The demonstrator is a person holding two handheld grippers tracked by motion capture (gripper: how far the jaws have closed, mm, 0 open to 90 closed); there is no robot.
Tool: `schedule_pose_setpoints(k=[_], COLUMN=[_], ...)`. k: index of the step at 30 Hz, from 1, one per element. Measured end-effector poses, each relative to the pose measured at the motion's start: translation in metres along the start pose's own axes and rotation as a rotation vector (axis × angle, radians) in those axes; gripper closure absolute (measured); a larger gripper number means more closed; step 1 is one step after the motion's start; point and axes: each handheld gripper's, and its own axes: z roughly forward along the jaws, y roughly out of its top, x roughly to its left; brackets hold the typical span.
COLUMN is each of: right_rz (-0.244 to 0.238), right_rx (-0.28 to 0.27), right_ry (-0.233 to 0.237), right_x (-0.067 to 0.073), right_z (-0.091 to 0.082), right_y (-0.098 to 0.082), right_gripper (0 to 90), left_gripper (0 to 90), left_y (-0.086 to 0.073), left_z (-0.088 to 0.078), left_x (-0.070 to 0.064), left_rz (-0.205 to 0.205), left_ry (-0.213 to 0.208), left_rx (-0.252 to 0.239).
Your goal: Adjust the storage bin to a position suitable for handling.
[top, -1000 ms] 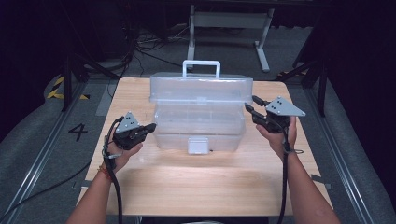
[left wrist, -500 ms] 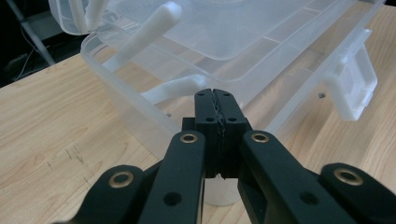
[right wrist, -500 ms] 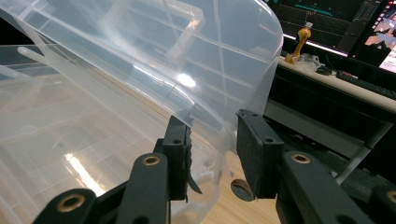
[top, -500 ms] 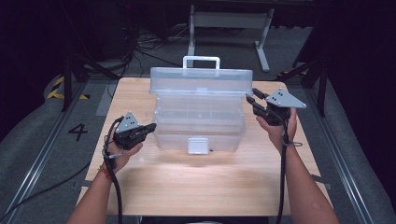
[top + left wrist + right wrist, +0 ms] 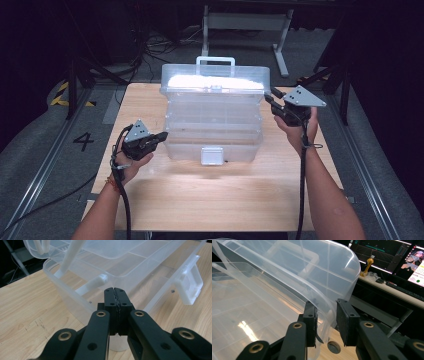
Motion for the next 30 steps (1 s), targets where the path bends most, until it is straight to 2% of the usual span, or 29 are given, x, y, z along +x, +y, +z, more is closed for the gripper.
schedule_pose_setpoints(k=[6, 18, 19, 22, 27, 29, 30], right_rz=[0.003, -0.017, -0.013, -0.003, 0.051, 0.06, 0.08], right_rx=[0.005, 0.013, 0.009, 0.004, -0.015, -0.008, -0.005], right_ry=[0.007, -0.014, -0.019, -0.021, -0.015, -0.016, -0.013], right_x=[-0.007, -0.014, -0.015, -0.015, -0.019, -0.02, -0.021], right_z=[0.005, 0.015, 0.017, 0.018, 0.022, 0.025, 0.028], right_y=[0.005, 0.012, 0.013, 0.012, 0.007, 0.003, -0.001], right_gripper=[73.0, 76.9, 77.3, 77.6, 79.2, 79.3, 78.5], left_gripper=[87.7, 87.4, 87.4, 87.4, 87.5, 87.4, 87.4], left_y=[0.0, 0.0, -0.001, -0.001, -0.001, -0.001, -0.001], left_z=[0.001, 0.003, 0.003, 0.004, 0.004, 0.004, 0.004], left_x=[-0.001, 0.001, 0.001, 0.001, 0.002, 0.002, 0.002], left_rz=[0.005, 0.003, -0.005, 0.001, 0.002, 0.004, 0.005], left_ry=[-0.013, -0.024, -0.03, -0.033, -0.037, -0.036, -0.036], left_rx=[0.005, -0.002, -0.004, -0.003, -0.007, -0.007, -0.006])
